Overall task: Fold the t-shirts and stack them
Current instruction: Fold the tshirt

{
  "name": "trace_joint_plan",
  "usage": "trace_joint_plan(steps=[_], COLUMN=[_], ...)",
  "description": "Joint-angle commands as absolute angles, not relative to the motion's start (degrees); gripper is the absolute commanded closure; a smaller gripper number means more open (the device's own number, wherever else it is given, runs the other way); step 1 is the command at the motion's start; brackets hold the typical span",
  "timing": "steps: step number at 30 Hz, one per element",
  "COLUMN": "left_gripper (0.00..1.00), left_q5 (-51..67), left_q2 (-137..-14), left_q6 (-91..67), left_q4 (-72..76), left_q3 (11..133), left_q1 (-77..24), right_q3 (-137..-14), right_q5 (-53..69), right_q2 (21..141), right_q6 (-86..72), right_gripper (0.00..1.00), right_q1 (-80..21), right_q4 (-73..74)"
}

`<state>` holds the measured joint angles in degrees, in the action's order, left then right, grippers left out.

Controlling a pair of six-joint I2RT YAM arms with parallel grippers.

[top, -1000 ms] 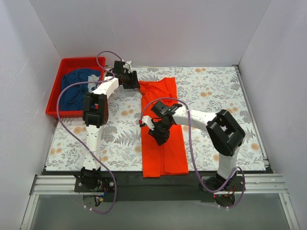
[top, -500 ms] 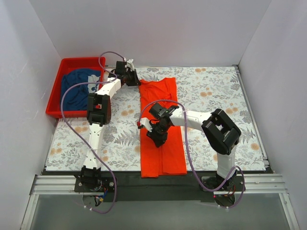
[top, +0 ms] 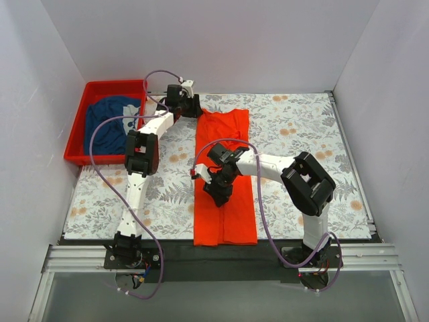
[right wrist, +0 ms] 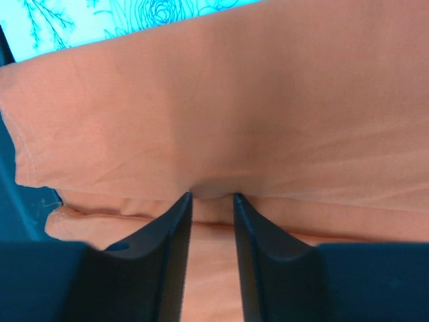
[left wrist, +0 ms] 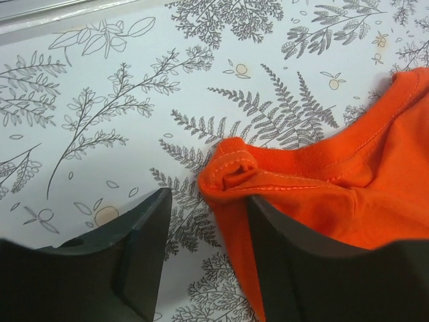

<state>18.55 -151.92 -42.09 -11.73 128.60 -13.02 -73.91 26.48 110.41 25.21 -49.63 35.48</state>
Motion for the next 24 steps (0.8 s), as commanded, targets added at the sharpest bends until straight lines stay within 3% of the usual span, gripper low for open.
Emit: trace_joint_plan(steps=[1,7,12,14,16,18,24], left_gripper=[0.51,0.48,0.48,0.53,0.66,0.75,0.83], left_q5=[18.5,21.4,25.8,33.4,35.8,35.3,33.8], left_q2=[-144.3,-131.9,-121.1,-119.4,-118.7,-118.9,-119.8], left_q6=[-40.7,-40.3,-40.5,-40.0,-38.4,-37.9,-41.9], left_q4=[-10.5,-11.8,-15.3,-18.3,-22.8,-25.1,-26.0], left_q3=[125.2,115.7,105.8,101.7,100.3,99.0,93.1], left_q1=[-12.1,-11.6,-11.6,-11.9,-13.0,-15.1,-17.2], right_q3=[-78.7,-87.3,-93.2,-96.9,-99.4,-101.5,-102.1], right_q5=[26.7,32.9,27.8,23.6,20.1,17.9,13.7], right_q2=[109.2,105.0,109.9,113.6,117.1,119.1,124.2], right_q6=[25.0,20.7,18.2,17.2,16.9,17.5,18.0], right_gripper=[0.59,0.55,0.66,0.76,0.83,0.86,0.89], right_q1=[-47.5,-36.9,-27.5,-25.9,-24.4,-24.0,-24.0], right_q4=[38.2,38.8,38.8,38.8,38.9,38.8,38.8])
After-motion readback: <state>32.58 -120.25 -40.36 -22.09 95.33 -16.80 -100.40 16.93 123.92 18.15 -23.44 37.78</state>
